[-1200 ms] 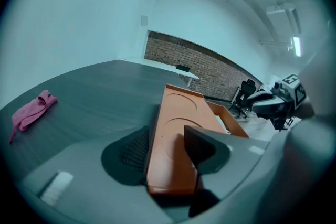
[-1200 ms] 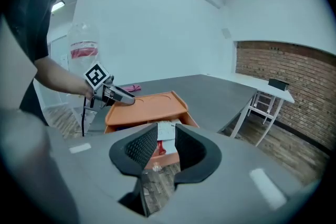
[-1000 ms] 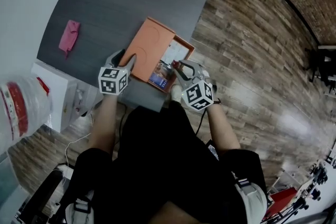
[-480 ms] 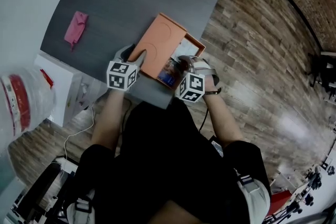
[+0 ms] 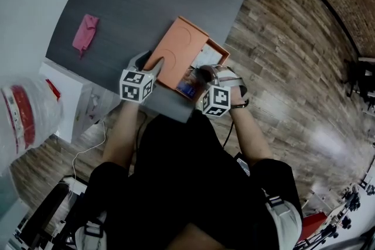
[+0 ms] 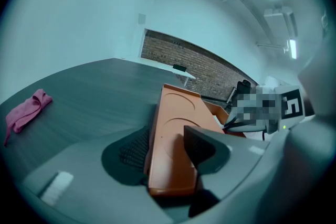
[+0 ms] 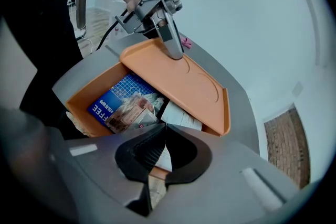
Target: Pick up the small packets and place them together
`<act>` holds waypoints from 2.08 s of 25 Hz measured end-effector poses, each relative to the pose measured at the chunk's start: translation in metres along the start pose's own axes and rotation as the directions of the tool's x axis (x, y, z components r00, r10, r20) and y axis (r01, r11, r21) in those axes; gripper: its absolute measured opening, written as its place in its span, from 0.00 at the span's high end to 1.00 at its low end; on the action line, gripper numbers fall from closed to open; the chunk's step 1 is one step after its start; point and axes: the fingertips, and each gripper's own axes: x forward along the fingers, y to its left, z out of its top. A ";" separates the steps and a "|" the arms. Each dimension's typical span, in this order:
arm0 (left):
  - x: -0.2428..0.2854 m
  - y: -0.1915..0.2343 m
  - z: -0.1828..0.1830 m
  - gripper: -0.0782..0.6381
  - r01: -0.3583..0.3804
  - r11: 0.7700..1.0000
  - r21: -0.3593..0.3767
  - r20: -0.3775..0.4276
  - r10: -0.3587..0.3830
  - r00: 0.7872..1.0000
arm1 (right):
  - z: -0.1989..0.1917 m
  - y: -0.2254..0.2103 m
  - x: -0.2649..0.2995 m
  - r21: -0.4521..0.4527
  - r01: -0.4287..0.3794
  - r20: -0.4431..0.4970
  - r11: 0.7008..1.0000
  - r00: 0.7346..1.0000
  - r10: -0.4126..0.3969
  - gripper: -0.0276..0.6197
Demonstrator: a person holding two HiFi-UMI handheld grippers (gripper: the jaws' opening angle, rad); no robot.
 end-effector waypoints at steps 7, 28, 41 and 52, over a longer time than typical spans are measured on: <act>-0.003 0.005 0.005 0.60 -0.055 0.998 0.021 0.018 0.054 0.998 | -0.002 -0.006 -0.024 -0.027 0.038 0.047 0.999 0.998 -0.036 0.95; -0.057 -0.008 0.030 0.60 -0.211 0.967 -0.142 0.182 0.236 0.955 | 0.023 -0.104 -0.091 -0.020 0.188 0.263 0.982 0.948 -0.176 0.95; -0.099 0.002 0.013 0.61 -0.250 0.934 -0.253 0.203 0.304 0.931 | 0.064 -0.158 -0.029 -0.063 0.284 0.258 0.957 0.931 -0.260 0.95; -0.094 0.005 0.002 0.61 -0.209 0.945 -0.253 0.160 0.254 0.954 | 0.065 -0.110 0.004 -0.082 0.239 0.235 0.968 0.948 -0.214 0.95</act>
